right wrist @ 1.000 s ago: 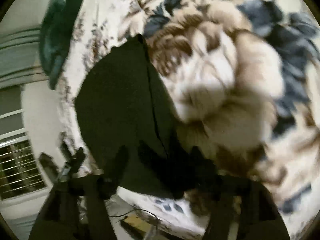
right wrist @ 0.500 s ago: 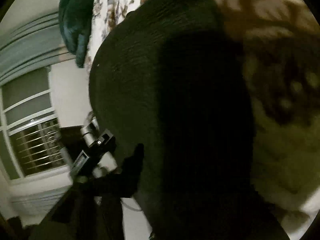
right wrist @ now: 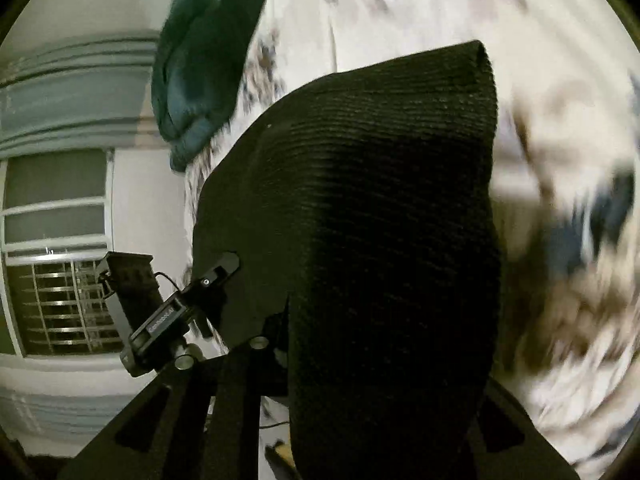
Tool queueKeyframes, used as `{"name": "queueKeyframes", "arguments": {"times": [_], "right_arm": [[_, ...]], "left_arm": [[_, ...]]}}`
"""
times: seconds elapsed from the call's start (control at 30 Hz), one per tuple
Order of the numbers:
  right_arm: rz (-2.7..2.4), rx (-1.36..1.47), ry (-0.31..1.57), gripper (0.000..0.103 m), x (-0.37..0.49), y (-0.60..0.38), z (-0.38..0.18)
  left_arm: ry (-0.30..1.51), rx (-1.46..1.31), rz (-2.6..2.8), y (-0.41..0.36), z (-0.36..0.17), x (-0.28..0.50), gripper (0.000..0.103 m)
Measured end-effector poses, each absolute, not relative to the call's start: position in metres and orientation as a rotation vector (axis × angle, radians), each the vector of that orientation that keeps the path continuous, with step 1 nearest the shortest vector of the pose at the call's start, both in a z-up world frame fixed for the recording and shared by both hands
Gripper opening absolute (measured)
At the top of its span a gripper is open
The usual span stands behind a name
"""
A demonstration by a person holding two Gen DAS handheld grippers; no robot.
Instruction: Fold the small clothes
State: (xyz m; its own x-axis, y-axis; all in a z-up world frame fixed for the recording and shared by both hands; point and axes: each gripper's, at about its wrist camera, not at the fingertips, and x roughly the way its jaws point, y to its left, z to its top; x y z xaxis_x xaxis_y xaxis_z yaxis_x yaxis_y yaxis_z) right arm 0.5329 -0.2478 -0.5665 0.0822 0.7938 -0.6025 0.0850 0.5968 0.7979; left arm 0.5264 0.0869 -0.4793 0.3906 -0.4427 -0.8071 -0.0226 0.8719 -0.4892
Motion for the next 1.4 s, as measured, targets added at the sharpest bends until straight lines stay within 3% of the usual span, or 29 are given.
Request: {"name": "queueKeyframes", "arguments": {"times": [0.33,0.47,0.6,0.7,0.77,0.87,0.9,0.93,0.97,1.0,1.4], "right_arm": [[0.491,0.829,1.352,0.018,0.686,-0.264,-0.585],[0.439,0.822,1.395,0.018,0.710,-0.269,-0.610],[0.399,0.767,1.437,0.019,0.719,-0.261,-0.620],[0.322,0.659,1.444,0.032,0.713,-0.259,-0.610],[0.226,0.531,1.447,0.053,0.709,-0.252,-0.596],[0.083,0.318,1.388,0.072,0.693,-0.248,-0.571],[0.035,0.234,1.360,0.076,0.683,-0.244,-0.561],[0.002,0.188,1.345,0.087,0.678,-0.237,-0.553],[-0.032,0.147,1.328,0.099,0.668,-0.237,-0.546],[-0.067,0.108,1.306,0.103,0.657,-0.235,-0.536],[-0.223,0.006,1.126,0.103,0.513,-0.229,-0.408]], "left_arm": [[1.170,-0.352,-0.328,0.061,-0.517,0.670,0.021],[1.232,-0.297,-0.319,0.054,-0.544,0.689,0.023],[1.254,-0.250,-0.297,0.050,-0.553,0.693,0.032],[1.252,-0.213,-0.244,0.048,-0.550,0.690,0.043],[1.229,-0.174,-0.191,0.046,-0.545,0.684,0.044],[1.173,-0.108,-0.114,0.043,-0.534,0.670,0.057],[1.150,-0.068,-0.083,0.039,-0.528,0.661,0.071],[1.140,-0.047,-0.069,0.036,-0.524,0.656,0.090],[1.129,-0.028,-0.058,0.033,-0.519,0.648,0.096],[1.117,-0.009,-0.042,0.029,-0.512,0.638,0.101],[1.009,-0.015,0.021,0.002,-0.388,0.530,0.103]]}}
